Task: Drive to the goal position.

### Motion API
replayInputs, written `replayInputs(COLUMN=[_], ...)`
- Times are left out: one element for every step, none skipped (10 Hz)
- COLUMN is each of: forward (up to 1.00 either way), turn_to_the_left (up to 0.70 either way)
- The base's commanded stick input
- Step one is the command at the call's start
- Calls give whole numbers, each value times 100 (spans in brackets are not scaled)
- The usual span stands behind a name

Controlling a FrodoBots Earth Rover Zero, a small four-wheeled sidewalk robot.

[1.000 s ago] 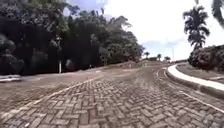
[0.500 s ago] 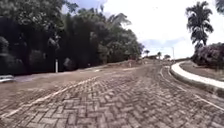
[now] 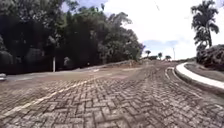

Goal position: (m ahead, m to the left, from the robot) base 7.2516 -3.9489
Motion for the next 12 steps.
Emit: replayInputs(forward=[100, 100, 100, 100, 100, 100, 100, 100, 100, 100, 100, 100], turn_to_the_left=[-4, 0, 0, -9, -21, -15, -9, -19, -7, -19, -7, -19])
